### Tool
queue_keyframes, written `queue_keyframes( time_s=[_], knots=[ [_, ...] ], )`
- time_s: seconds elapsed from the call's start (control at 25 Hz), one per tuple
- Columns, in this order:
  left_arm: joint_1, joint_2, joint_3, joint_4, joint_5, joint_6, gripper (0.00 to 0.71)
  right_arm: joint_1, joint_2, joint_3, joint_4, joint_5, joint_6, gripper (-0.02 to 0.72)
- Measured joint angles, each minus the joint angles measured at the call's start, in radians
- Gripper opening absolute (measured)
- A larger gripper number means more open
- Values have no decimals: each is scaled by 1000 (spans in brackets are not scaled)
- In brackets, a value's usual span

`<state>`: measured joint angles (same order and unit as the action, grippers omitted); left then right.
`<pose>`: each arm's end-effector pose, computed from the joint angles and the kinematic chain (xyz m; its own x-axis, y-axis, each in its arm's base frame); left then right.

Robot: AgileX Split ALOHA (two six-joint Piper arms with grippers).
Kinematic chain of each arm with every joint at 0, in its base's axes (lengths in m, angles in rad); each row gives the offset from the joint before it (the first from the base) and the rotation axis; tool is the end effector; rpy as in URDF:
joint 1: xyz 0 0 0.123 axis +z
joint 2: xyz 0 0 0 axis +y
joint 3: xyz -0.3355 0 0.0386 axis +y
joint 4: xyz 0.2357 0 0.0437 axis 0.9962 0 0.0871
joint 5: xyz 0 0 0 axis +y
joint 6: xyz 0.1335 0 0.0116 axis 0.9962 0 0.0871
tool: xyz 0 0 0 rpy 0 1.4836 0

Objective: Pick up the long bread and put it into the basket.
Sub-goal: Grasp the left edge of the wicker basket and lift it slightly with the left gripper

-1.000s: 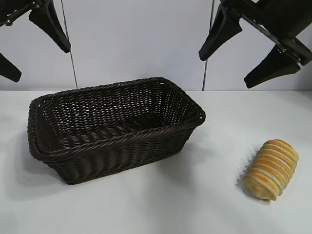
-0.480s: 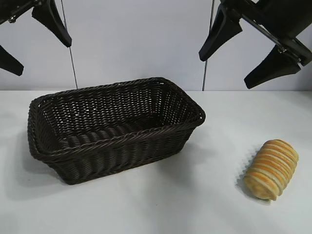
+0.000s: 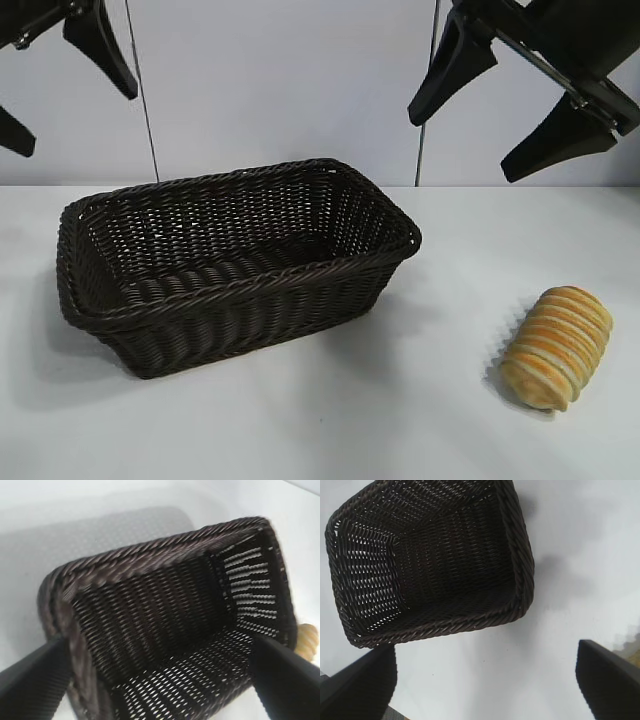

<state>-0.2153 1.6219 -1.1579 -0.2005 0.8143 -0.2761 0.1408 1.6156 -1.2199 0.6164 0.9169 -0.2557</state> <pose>0.3244 -0.0908 0.2670 -0.9339 -0.2039 -0.2938 -0.1214 0.9535 -0.2757 0.3272 0.1085 0.2985 -0.9315 0.0031 -0.3637 -0.1822 0.8613 0.4742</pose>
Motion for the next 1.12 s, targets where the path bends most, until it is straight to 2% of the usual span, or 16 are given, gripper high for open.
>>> queue_keyframes(
  time_s=[0.28, 0.72, 0.8, 0.88, 0.96, 1.08, 1.12],
  knots=[
    [-1, 5, 134, -2, -131, -22, 688, 0, 0, 0, 0, 8, 0, 695],
    [-1, 197, 139, -217, -241, 152, 687, 0, 0, 0, 0, 12, 0, 695],
    [-1, 218, 138, -227, -244, 165, 663, 0, 0, 0, 0, 12, 0, 695],
    [-1, 235, 133, -236, -245, 172, 597, 0, 0, 0, 0, 12, 0, 695],
    [-1, 244, 129, -238, -246, 174, 479, 0, 0, 0, 0, 12, 0, 695],
    [-1, 246, 120, -239, -246, 180, 207, 0, 0, 0, 0, 12, 0, 695],
    [-1, 246, 114, -243, -245, 182, 141, 0, 0, 0, 0, 12, 0, 695]
  ],
)
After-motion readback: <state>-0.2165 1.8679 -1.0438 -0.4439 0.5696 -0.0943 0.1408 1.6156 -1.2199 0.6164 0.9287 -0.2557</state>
